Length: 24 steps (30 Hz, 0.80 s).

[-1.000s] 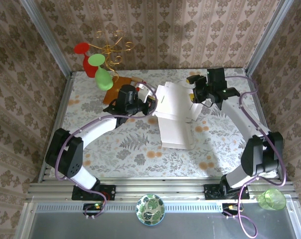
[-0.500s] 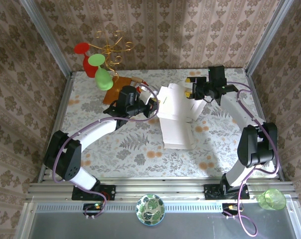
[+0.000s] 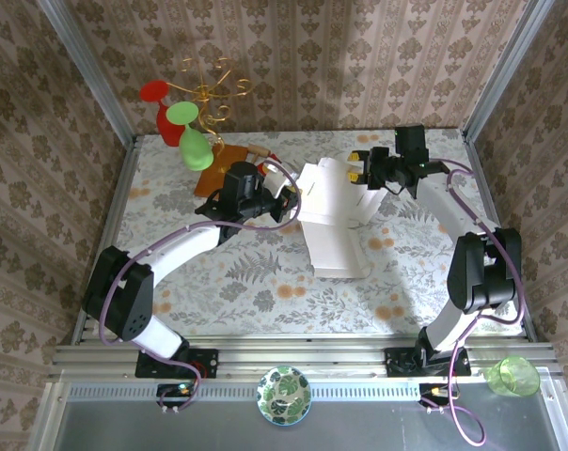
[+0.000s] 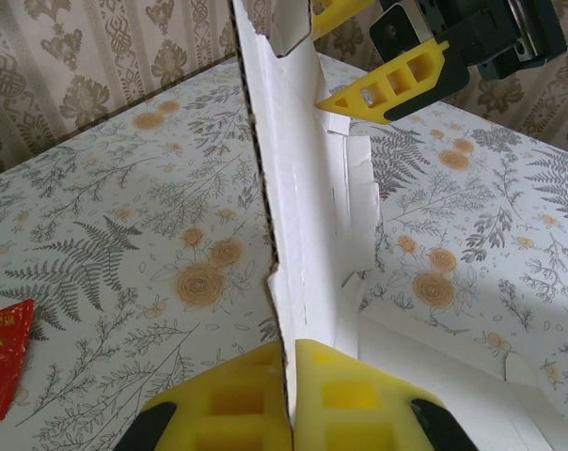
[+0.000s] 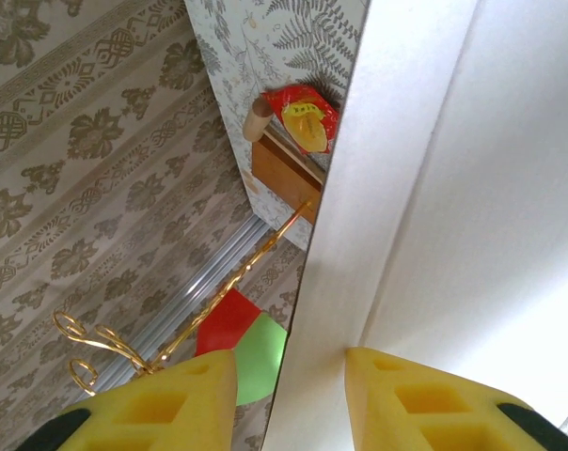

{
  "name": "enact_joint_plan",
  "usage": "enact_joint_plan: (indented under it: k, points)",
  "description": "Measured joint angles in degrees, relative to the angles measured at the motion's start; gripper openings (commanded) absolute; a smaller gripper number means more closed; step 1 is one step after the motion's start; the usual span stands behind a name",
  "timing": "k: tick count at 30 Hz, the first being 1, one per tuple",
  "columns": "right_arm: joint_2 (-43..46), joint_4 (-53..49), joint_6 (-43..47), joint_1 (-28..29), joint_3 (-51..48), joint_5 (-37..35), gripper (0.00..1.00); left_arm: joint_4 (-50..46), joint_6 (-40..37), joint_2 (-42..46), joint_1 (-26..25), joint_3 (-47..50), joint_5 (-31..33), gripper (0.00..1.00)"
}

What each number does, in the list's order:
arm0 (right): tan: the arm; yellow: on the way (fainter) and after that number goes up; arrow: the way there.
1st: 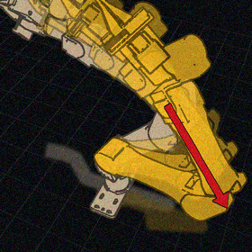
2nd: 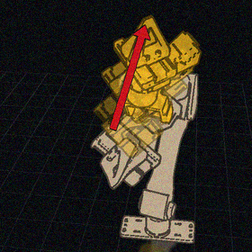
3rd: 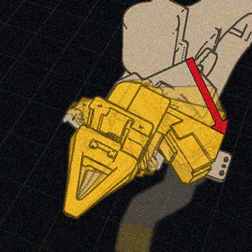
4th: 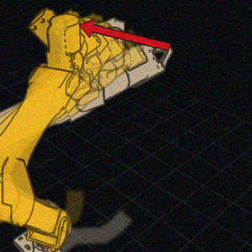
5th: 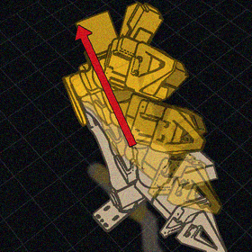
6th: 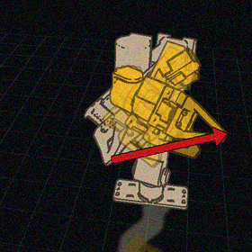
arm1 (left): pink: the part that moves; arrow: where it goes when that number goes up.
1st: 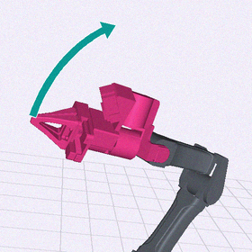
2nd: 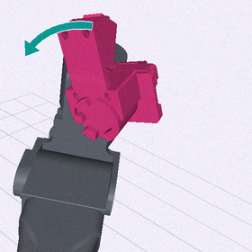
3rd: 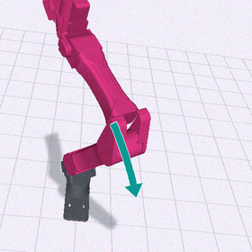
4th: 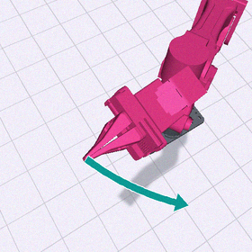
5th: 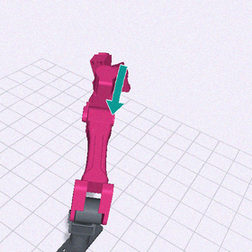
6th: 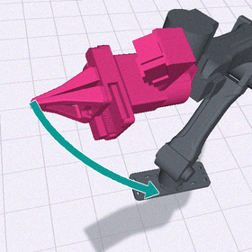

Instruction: Fold the paper box

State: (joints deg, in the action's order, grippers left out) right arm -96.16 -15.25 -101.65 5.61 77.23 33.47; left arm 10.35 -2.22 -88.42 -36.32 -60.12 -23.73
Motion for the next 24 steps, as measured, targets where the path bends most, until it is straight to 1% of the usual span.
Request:
enact_joint_plan:
  k: [7,9,12,16,19,22,24]
  points:
    - [-0.13,0.15,-0.24,-0.22,-0.85,1.03,0.31,-0.24,-0.61,0.0,0.0,0.0,0.24,0.0]
    - [-0.13,0.15,-0.37,-0.22,-1.33,1.27,0.29,-0.39,-0.61,0.0,0.0,0.0,0.37,0.0]
    - [-0.13,0.5,-0.42,-0.22,-1.99,1.36,0.23,-0.92,-0.61,0.0,0.0,0.0,0.57,0.0]
    - [0.13,1.6,-0.61,-0.35,-3.5,1.44,0.19,-1.29,-0.59,0.0,0.0,0.0,0.63,0.0]
    - [0.57,2.29,-0.81,-0.55,-4.98,1.33,0.11,-1.22,-0.55,0.0,0.0,0.0,0.63,0.0]
    - [1.36,3.93,-1.75,-0.59,-6.56,1.2,0.0,-1.18,-0.35,0.0,0.0,0.02,0.61,0.0]
    - [2.05,5.31,-2.56,-0.59,-7.61,0.83,0.0,-1.01,0.07,0.0,0.02,0.02,0.59,0.19]
